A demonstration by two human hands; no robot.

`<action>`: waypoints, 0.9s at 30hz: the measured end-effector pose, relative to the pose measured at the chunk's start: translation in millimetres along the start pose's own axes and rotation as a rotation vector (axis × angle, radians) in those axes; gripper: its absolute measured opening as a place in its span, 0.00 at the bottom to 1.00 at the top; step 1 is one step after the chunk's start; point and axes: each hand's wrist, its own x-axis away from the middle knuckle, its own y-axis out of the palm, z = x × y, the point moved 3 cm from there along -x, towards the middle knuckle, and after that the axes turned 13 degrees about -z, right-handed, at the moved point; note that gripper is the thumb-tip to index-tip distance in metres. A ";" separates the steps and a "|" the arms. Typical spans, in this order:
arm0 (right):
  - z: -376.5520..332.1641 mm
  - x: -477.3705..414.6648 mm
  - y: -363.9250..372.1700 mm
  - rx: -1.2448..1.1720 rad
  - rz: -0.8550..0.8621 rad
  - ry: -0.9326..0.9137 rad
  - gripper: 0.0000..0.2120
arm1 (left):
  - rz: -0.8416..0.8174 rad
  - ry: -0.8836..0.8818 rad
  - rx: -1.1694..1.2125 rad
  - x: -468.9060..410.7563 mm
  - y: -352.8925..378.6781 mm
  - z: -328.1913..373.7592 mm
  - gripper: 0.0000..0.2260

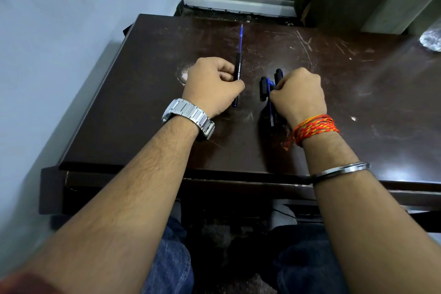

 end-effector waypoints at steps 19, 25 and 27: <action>-12.4 2.9 -12.6 -0.549 0.192 -0.127 0.13 | -0.182 -0.028 -0.026 -0.6 11.6 -1.8 0.06; -18.8 0.9 -13.2 -1.217 0.022 -0.072 0.11 | -0.349 -0.025 -0.089 3.2 19.0 0.3 0.06; -19.5 1.5 -12.5 -1.264 -0.009 -0.072 0.10 | -0.363 -0.024 -0.084 4.2 20.2 1.6 0.06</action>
